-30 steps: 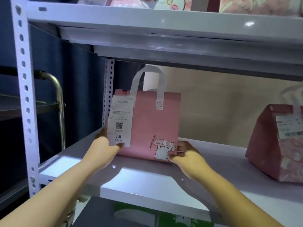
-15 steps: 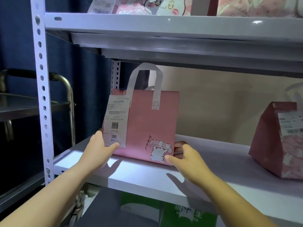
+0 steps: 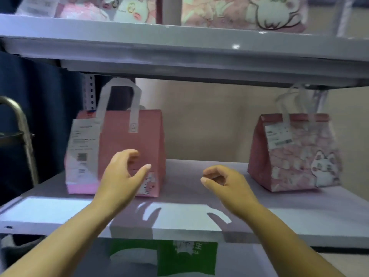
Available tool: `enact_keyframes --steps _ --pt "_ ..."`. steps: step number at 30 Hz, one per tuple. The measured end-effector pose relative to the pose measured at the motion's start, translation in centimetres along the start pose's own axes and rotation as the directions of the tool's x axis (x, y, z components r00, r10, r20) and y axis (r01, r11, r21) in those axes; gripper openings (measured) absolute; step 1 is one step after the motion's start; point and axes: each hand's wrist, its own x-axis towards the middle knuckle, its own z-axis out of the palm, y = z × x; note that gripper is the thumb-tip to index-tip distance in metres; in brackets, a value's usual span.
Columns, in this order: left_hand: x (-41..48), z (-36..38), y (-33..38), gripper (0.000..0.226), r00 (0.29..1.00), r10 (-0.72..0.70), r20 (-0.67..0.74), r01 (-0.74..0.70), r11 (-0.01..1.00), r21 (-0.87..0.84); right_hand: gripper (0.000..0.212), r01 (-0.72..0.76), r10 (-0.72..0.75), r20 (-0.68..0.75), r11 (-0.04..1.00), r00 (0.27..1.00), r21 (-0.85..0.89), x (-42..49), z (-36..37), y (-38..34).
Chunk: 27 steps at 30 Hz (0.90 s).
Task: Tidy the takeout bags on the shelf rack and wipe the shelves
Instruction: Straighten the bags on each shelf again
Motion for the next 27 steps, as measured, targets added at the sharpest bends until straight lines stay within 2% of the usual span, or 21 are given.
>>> enact_keyframes --steps 3,6,11,14,16,19,22,24,27 --pt "-0.5 4.2 4.2 0.026 0.989 0.107 0.103 -0.099 0.992 -0.078 0.002 -0.003 -0.003 -0.084 0.997 0.996 -0.071 -1.1 -4.4 2.2" --pt "-1.1 9.1 7.4 0.019 0.965 0.171 0.201 -0.141 0.978 -0.154 0.009 -0.054 0.029 -0.184 0.99 0.982 -0.133 -1.7 -8.7 5.1" --pt "-1.3 17.7 11.3 0.028 0.914 0.193 0.356 -0.114 0.966 -0.231 0.01 -0.208 0.106 -0.431 0.958 0.896 -0.197 -1.8 -16.1 10.2" --pt "-0.8 21.8 14.3 0.045 0.883 0.181 0.434 -0.067 0.962 -0.265 0.035 -0.306 0.119 -0.572 0.921 0.812 -0.243 -1.0 -20.3 12.8" --pt "-0.4 23.8 16.4 0.043 0.861 0.2 0.467 -0.04 0.943 -0.33 0.054 -0.399 0.132 -0.642 0.87 0.755 -0.29 -0.3 -22.8 14.4" --pt "0.6 26.5 18.2 0.055 0.831 0.092 0.549 0.099 0.947 -0.307 0.08 -0.519 0.236 -0.655 0.808 0.718 -0.278 1.0 -25.5 16.5" --pt "1.3 28.8 18.5 0.063 0.796 -0.019 0.605 0.201 0.951 -0.234 0.096 -0.574 0.318 -0.609 0.767 0.727 -0.285 2.5 -27.1 18.6" --pt "1.1 29.5 18.5 0.059 0.769 -0.033 0.638 0.225 0.949 -0.223 0.09 -0.588 0.405 -0.541 0.779 0.737 -0.218 3.5 -27.7 19.5" --pt "0.7 30.0 18.4 0.051 0.738 -0.011 0.675 0.241 0.938 -0.248 0.056 -0.555 0.493 -0.438 0.832 0.751 -0.016 4.4 -27.7 20.0"
